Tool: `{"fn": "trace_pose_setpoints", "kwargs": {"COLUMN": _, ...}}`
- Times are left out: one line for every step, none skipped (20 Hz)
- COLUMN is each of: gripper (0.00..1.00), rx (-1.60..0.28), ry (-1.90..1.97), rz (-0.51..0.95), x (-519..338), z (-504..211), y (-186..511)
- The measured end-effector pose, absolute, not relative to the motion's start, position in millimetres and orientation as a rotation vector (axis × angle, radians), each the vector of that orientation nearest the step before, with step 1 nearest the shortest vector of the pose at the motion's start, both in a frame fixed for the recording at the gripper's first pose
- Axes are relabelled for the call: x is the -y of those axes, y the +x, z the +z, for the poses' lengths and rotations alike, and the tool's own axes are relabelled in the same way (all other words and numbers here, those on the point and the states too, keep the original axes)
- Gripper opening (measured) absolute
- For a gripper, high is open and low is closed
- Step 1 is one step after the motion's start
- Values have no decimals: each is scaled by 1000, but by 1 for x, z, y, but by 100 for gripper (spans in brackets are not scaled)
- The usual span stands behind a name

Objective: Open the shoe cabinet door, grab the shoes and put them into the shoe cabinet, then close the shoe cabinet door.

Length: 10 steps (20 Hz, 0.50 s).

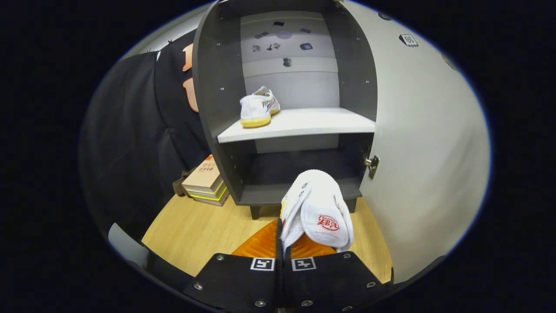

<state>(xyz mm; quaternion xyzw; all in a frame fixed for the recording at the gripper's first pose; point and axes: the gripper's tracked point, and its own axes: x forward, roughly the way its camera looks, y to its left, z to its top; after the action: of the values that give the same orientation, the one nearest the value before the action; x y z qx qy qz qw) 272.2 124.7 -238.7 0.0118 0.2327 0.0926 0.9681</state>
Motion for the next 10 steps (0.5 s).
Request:
{"fn": "trace_pose_setpoints", "kwargs": {"gripper": 0, "rx": -448, "ry": 21, "rz": 188, "x": -123, "z": -223, "y": 278}}
{"fn": "trace_pose_setpoints", "kwargs": {"gripper": 0, "rx": -423, "ry": 12, "rz": 191, "x": -121, "z": -208, "y": 285}}
{"fn": "trace_pose_setpoints", "kwargs": {"gripper": 0, "rx": -400, "ry": -4, "rz": 189, "x": -119, "z": -194, "y": 293}}
{"fn": "trace_pose_setpoints", "kwargs": {"gripper": 0, "rx": -387, "ry": -23, "rz": 187, "x": -116, "z": -181, "y": 303}}
{"fn": "trace_pose_setpoints", "kwargs": {"gripper": 0, "rx": -368, "ry": -36, "rz": 186, "x": -113, "z": -168, "y": 312}}
{"fn": "trace_pose_setpoints", "kwargs": {"gripper": 0, "rx": -353, "ry": -44, "rz": 188, "x": -114, "z": -157, "y": 323}}
{"fn": "trace_pose_setpoints", "kwargs": {"gripper": 0, "rx": -338, "ry": -42, "rz": 192, "x": -114, "z": -145, "y": 337}}
{"fn": "trace_pose_setpoints", "kwargs": {"gripper": 0, "rx": -328, "ry": -40, "rz": 198, "x": -113, "z": -135, "y": 350}}
{"fn": "trace_pose_setpoints", "kwargs": {"gripper": 0, "rx": -320, "ry": -39, "rz": 200, "x": -111, "z": -128, "y": 365}}
{"fn": "trace_pose_setpoints", "kwargs": {"gripper": 0, "rx": -311, "ry": -43, "rz": 200, "x": -109, "z": -121, "y": 379}}
